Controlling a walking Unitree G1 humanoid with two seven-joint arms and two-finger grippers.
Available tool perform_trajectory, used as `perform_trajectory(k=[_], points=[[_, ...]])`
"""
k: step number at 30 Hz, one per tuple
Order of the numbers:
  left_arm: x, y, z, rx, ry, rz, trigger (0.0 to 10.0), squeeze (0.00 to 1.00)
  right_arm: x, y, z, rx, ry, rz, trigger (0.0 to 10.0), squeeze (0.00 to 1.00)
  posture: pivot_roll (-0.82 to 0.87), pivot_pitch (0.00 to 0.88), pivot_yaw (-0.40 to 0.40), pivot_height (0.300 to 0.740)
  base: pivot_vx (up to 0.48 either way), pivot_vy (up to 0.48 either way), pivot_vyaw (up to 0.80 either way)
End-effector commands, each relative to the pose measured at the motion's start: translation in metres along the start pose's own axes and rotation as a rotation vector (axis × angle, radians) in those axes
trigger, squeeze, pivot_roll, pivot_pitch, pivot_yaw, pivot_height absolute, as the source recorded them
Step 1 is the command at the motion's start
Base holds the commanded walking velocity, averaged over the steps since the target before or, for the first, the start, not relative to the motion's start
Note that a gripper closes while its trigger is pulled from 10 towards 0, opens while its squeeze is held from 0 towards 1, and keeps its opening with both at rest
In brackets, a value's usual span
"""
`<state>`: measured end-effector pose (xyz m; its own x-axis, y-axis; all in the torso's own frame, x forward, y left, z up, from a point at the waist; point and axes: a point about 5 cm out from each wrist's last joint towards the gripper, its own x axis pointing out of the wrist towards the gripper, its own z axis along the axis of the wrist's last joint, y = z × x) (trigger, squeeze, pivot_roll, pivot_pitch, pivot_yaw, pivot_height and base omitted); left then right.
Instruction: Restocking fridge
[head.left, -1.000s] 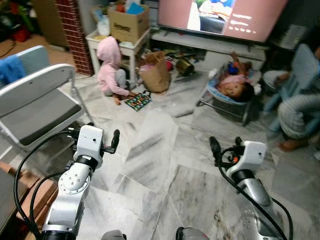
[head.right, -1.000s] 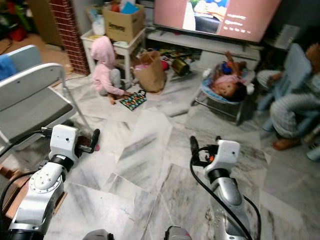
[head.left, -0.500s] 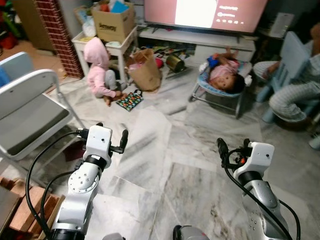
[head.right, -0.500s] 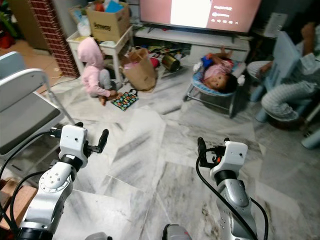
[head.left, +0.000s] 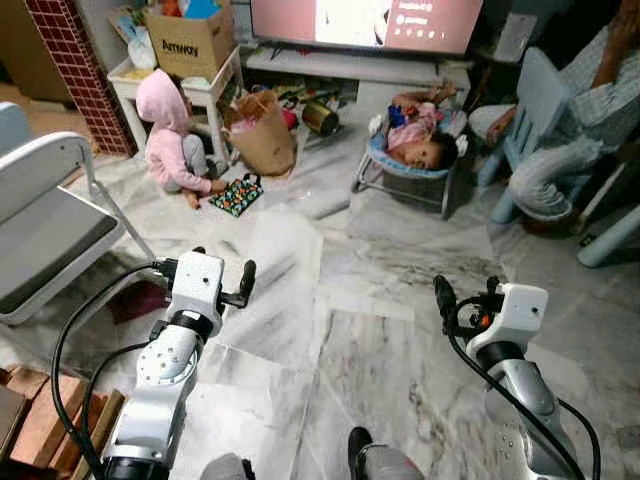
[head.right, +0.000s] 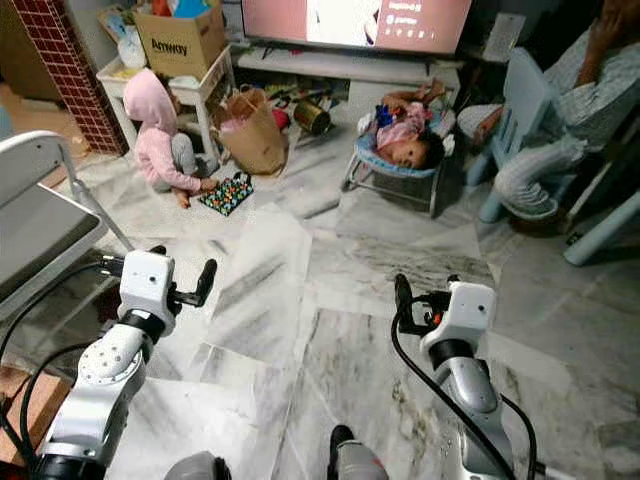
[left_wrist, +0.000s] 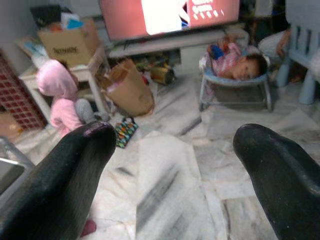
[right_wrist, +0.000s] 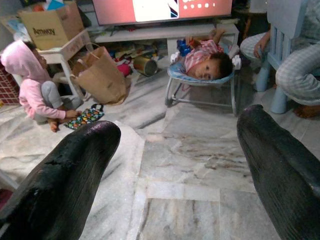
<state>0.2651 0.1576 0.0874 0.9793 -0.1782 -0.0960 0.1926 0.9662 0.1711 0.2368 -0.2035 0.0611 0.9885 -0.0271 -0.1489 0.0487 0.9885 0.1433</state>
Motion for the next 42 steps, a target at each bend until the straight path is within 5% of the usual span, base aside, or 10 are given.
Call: perform_trajectory(k=[1, 15, 24, 42], points=[[-0.001, -0.003, -0.002, -0.003, 0.007, -0.007, 10.0, 0.0, 0.004, 0.001, 0.008, -0.012, -0.022, 0.012, 10.0, 0.0, 0.02, 0.0, -0.016, 0.74, -0.326, 0.0, 0.0], [-0.001, -0.001, -0.002, 0.015, 0.001, 0.005, 10.0, 0.0, 0.006, 0.003, 0.009, -0.014, -0.021, 0.022, 10.0, 0.0, 0.03, 0.0, -0.016, 0.74, -0.127, 0.0, 0.0], [-0.004, 0.013, -0.004, 0.054, 0.0, 0.121, 10.0, 0.0, 0.005, 0.004, 0.01, -0.006, -0.043, 0.019, 10.0, 0.0, 0.03, 0.0, -0.015, 0.74, 0.0, 0.0, 0.0], [-0.015, 0.023, -0.013, 0.061, -0.003, 0.178, 10.0, 0.0, 0.002, -0.002, 0.01, -0.102, -0.041, -0.052, 10.0, 0.0, 0.03, 0.0, -0.012, 0.74, 0.0, 0.0, 0.0]])
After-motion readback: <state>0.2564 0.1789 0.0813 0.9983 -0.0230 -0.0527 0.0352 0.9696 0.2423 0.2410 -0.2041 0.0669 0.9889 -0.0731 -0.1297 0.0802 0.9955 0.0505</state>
